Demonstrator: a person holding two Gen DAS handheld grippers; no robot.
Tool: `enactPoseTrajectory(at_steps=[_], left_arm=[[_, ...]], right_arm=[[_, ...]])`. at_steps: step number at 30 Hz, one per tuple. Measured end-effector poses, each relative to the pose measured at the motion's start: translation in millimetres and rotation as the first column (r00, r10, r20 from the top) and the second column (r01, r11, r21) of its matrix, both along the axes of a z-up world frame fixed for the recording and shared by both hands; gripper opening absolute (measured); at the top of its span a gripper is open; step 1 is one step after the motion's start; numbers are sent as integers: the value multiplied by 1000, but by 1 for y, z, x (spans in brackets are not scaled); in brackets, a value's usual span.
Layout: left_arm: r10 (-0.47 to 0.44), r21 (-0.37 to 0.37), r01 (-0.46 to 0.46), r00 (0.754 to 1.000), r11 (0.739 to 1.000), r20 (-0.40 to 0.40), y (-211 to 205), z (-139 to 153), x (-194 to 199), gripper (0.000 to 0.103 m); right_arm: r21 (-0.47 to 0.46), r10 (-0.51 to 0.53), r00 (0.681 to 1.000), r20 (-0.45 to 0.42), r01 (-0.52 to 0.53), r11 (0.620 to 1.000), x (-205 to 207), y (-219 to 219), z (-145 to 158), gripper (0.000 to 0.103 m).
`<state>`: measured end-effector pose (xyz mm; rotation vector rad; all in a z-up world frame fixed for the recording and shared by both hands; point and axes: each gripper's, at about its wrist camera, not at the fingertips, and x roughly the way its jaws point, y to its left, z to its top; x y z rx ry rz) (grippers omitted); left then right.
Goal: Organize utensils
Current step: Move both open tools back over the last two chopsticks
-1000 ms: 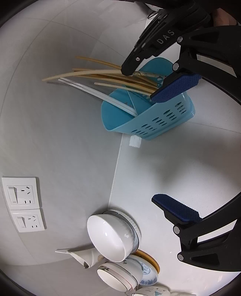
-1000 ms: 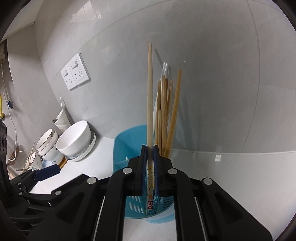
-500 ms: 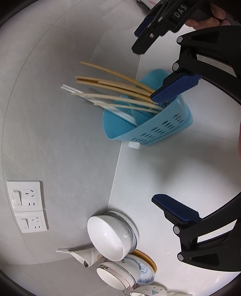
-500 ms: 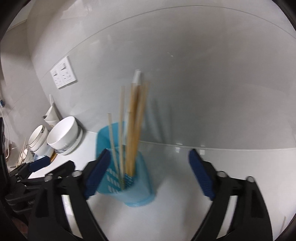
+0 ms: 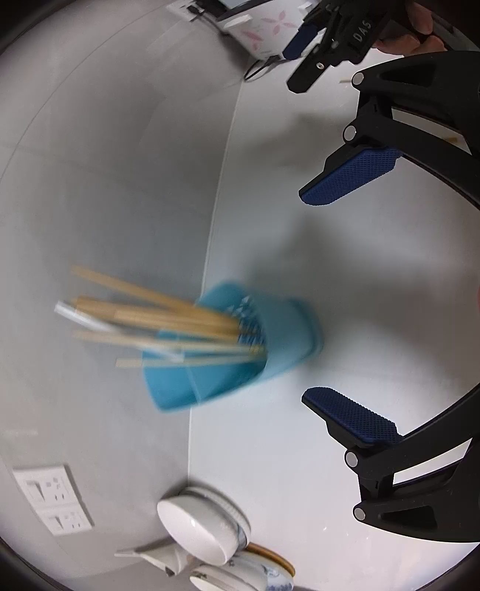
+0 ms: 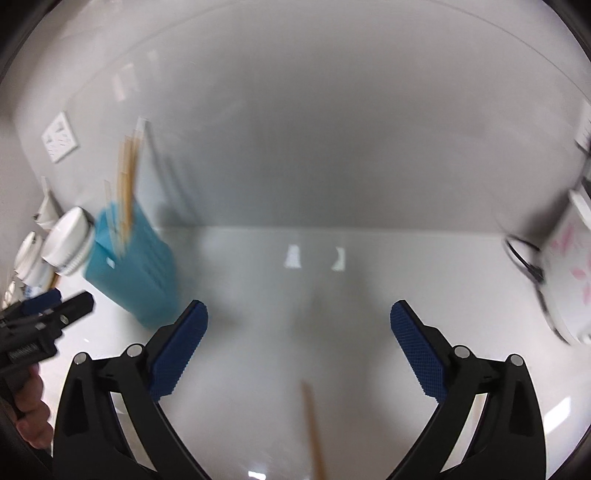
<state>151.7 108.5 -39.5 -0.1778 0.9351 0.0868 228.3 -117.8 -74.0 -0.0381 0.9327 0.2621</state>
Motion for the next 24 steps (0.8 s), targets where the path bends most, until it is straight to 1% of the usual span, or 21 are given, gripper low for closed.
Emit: enactPoseTrajectory(at_steps=[6,11,13,17,24], left_arm=[[-73,-25,72,996,997,-49,-64,-17,-5,97],[-127,-34,124,986,992,-109,-112,-37,-11,97],[-139,-31,136,981,990,-133,-127,-45,-13,97],[-149,-57,140,971,988,-187,-147,-64,-20,97],[-161,-44,155,949,987,-272,-183,-93,-36,97]], right_arm=[[-54,-101,992,-78,97,994,-17,-73,-21,95],[-101,-157,979,-132,144,984,-37,-123,-39,95],[-115,-168,974,-152,152,982,-43,-136,-45,95],[-136,-189,960,-206,163,977,-59,-161,-61,95],[-170,-193,939,-286,148,974,-81,-177,-82,95]])
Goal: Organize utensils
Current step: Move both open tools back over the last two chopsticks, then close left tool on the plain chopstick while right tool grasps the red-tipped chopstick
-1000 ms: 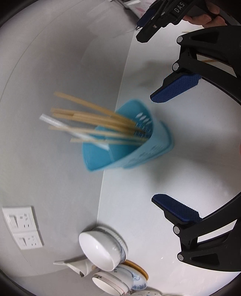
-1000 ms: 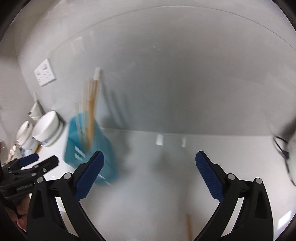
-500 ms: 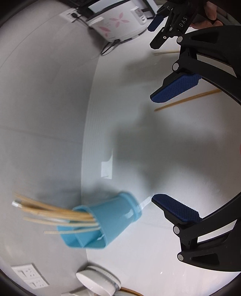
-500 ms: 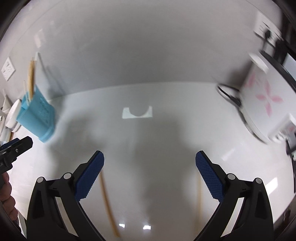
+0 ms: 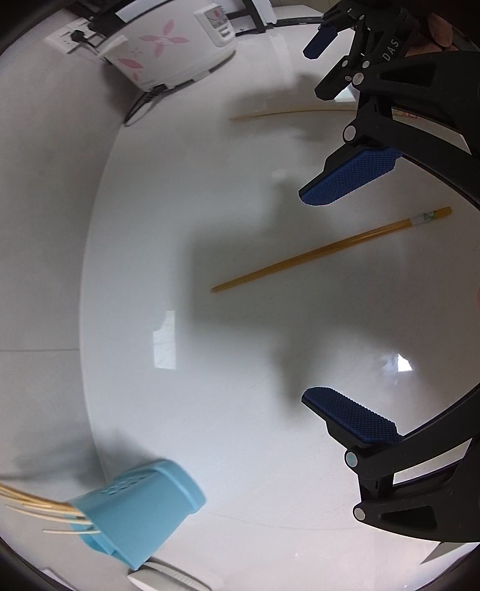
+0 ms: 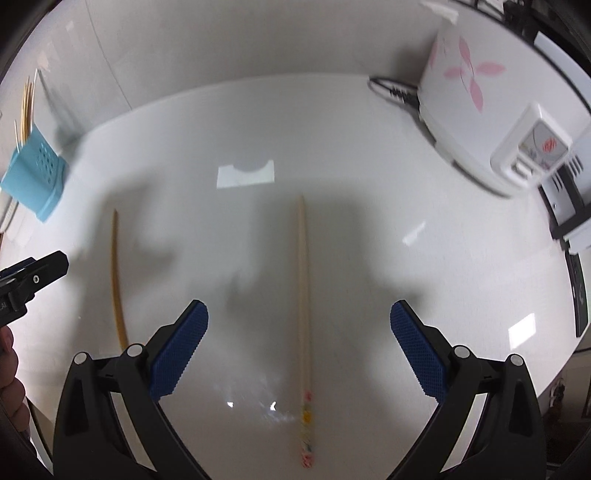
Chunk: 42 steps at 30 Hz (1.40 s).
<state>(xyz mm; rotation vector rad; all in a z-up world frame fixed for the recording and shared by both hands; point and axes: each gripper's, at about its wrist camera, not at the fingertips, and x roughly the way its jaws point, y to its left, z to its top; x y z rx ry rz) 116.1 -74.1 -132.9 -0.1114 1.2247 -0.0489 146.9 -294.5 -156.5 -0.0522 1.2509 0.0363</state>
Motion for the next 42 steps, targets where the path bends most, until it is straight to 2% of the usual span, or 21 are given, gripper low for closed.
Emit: enactPoseTrajectory(at_steps=[5,14,24,30,33,36,42], left_arm=[[-3,23,4,998,1000,-68,-16,-18,-11,97],[-14,55,22,989,998,-150,-38,-42,-22,97],[0,72,17,973,997,-230,-43,-58,-18,96],[1,86,21,968,996,-250,-52,-63,-6,91],[-9,93,32,969,995,-247,-51,-60,-8,83],[-22,101,49,967,994,-252,-54,-55,-5,70],[-44,103,76,957,992,-287,-54,-44,1,25]], right_arm=[[-1,-15,996,-93,15,1000,-11,-7,-15,93],[-17,12,984,-176,-15,1000,-19,-4,-28,87],[22,25,972,-233,-20,1000,-14,2,-36,67],[28,34,965,-260,-27,999,-11,9,-39,56],[27,39,965,-261,-33,999,-11,13,-38,52],[20,41,963,-266,-37,999,-13,21,-36,43],[19,36,957,-287,-32,999,-13,33,-35,20]])
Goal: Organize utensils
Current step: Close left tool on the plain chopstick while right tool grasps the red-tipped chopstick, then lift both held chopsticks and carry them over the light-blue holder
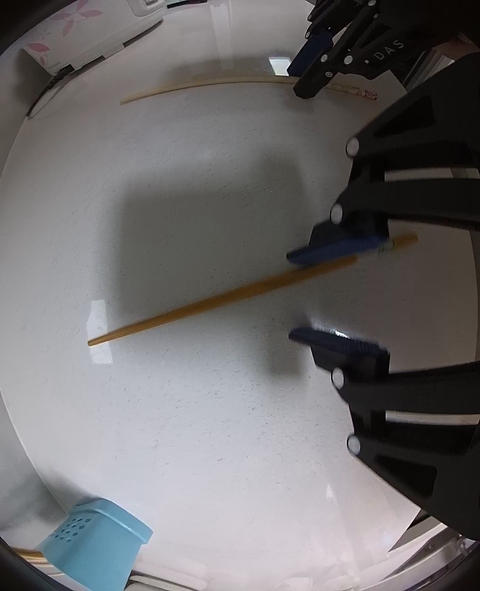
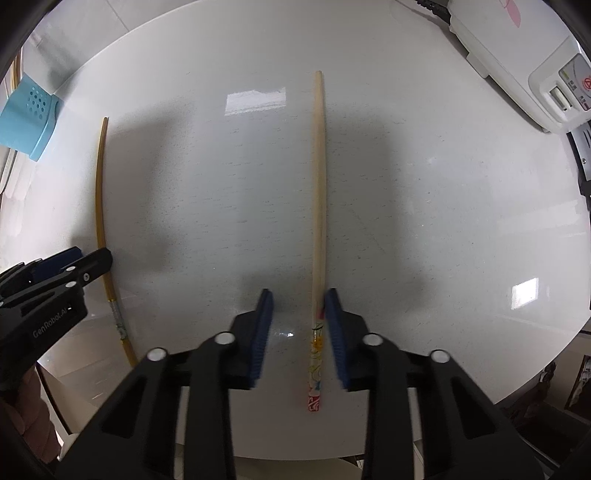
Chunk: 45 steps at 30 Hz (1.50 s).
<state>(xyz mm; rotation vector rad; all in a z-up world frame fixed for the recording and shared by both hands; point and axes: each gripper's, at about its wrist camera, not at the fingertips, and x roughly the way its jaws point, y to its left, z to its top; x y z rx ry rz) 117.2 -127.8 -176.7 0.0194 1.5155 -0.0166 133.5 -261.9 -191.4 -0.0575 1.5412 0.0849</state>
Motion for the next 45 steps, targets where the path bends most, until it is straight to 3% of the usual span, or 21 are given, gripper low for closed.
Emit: enactPoseTrajectory(at_steps=[1,2,21,28,38,45], left_arm=[[-6,1,6,1000,1000,-3,-1,1,1,9],[-10,2,10,1000,1000,-7,-1,1,1,6],[-17,-52,19,999,998,37,28,27,-1,6],[-7,-71,13,996,997,85,32,49,-13,6],[35,-86,-21,987,996,159,78,76,-23,6],[68,-85,-50,975,995,213,98,89,-24,6]], right_arm=[[0,-3,1000,-6,3,1000,0,2,0,8],[6,-9,1000,-11,9,1000,0,3,0,7],[39,6,1000,11,-6,999,4,13,4,6],[74,28,997,74,-34,997,10,36,27,6],[123,67,983,168,-89,988,16,61,47,6],[158,93,964,247,-135,978,23,78,82,6]])
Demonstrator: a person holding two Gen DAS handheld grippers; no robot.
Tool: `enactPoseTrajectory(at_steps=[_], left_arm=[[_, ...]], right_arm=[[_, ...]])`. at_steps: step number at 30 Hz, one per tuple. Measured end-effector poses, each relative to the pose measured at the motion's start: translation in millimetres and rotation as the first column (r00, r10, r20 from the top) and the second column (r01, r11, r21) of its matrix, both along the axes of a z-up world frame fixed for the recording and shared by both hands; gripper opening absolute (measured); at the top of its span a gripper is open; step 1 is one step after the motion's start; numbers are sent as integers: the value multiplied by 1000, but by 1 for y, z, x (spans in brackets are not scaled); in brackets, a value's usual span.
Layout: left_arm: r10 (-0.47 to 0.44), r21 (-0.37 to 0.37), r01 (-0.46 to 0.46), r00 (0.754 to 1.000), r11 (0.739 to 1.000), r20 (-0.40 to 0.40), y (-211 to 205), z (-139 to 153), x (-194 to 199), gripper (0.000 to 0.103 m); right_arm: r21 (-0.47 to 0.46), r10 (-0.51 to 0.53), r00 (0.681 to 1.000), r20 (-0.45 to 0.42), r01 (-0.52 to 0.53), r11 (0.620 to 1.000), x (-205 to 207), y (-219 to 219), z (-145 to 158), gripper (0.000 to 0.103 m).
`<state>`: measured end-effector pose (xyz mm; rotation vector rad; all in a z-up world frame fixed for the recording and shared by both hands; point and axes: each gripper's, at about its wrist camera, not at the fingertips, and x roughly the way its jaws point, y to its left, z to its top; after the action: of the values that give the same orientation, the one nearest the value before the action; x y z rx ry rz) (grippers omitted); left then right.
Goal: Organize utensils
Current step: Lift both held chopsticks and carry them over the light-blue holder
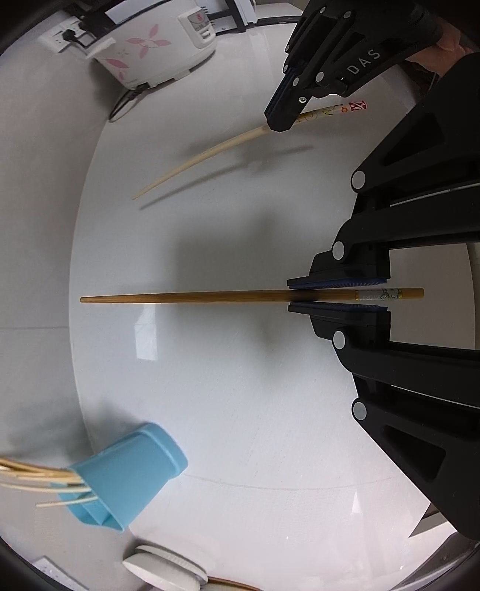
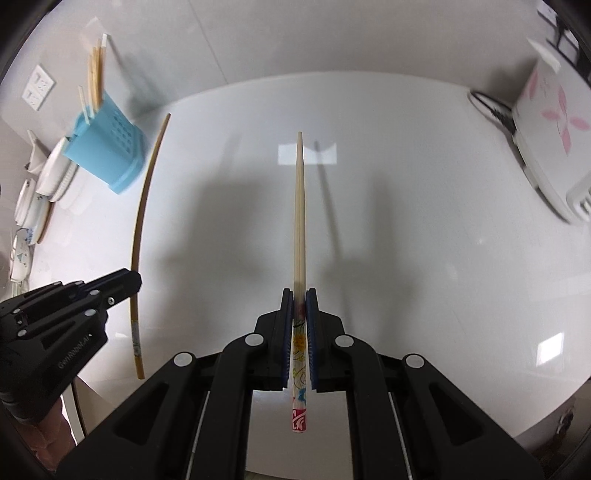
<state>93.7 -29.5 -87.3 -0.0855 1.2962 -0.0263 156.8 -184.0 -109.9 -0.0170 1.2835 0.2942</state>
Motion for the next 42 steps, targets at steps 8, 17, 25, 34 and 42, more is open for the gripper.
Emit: enactPoseTrajectory(at_steps=[8,17,25,34,42], left_arm=[[45,-12,-45,996,999,83,32,20,6,6],[101,-22,-99,977,995,186,70,45,10,6],[158,-54,-149,954,987,255,118,67,21,6],[182,-64,-171,910,983,371,164,89,43,6],[172,-71,-157,857,985,486,189,99,68,6]], right_arm=[[41,31,997,69,-34,999,7,42,21,6],[99,67,985,158,-84,992,22,83,51,6],[145,88,969,231,-124,982,38,127,77,6],[187,82,946,314,-147,971,56,173,102,6],[229,58,927,371,-152,961,74,201,116,6]])
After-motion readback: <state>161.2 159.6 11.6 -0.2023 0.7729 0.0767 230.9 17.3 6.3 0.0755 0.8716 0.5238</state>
